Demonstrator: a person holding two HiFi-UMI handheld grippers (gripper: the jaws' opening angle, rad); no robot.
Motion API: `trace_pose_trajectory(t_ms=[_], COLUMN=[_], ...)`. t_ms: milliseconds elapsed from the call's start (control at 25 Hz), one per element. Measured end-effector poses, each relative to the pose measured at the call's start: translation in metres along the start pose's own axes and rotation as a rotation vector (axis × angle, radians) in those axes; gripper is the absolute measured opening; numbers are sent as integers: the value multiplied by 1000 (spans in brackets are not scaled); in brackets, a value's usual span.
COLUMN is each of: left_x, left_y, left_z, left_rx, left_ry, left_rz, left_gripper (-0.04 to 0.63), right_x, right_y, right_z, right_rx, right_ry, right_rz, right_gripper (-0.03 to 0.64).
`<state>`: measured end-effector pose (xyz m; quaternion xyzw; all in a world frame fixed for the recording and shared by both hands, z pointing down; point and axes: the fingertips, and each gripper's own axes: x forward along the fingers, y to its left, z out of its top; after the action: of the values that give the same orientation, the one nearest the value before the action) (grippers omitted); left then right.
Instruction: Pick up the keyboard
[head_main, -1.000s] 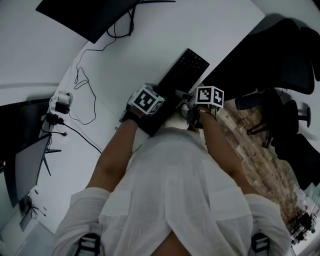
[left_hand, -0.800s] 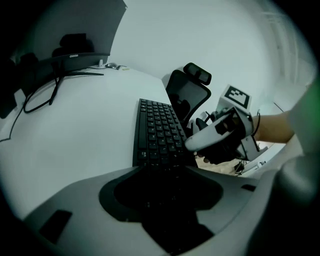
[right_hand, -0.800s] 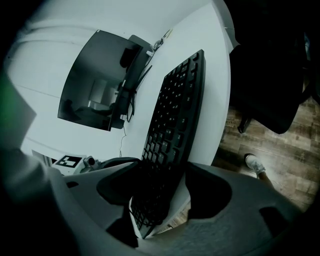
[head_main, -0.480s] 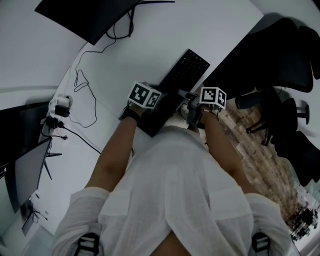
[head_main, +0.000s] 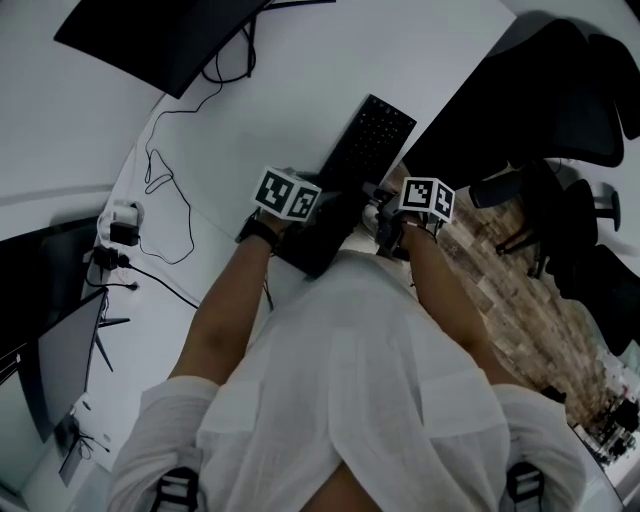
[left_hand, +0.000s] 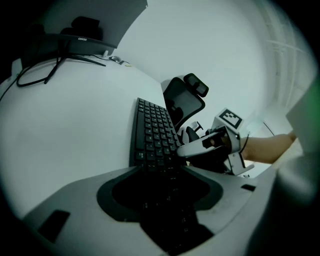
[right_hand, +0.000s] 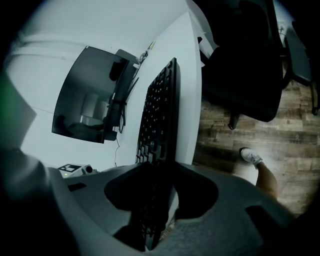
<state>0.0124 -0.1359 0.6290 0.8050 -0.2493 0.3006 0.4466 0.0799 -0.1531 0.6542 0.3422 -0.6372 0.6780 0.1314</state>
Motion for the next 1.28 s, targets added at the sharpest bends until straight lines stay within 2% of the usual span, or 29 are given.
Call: trace_pose_trajectory(t_ms=[160,280,400,640,720,800,960,1280], left_x=[8,11,12,19,25,29,30,22], left_y=[-10,-12,-13,-24,-31,-37,-43,-45], left_z=[-4,-6,-4,-2,-1,0,1,15], left_rx=[46,58,56,33,33,43,32,-24], left_ry=[38,46,38,16,9,11,-3,-105], left_rz=[-35,-44,-49,-88,-103,-113,-148,-198], left_gripper=[210,210,202,202,158,186,206,221], right_x=[-9,-8,-2,6,7,5,0,-22], right_y=[-8,-11,-10,-6,-8,-12,-13,9], right_z=[-2,-4,-11,-28,-27,-26,-26,-22], right_rx=[-4,-7,-2,38,63,62,27,17], right_ry=[-42,-30,17,44,42,45,55,75], right_rz=[-18,6,51,164,188,186,195,331], right_gripper=[149,156,267,311,284,220,195,84])
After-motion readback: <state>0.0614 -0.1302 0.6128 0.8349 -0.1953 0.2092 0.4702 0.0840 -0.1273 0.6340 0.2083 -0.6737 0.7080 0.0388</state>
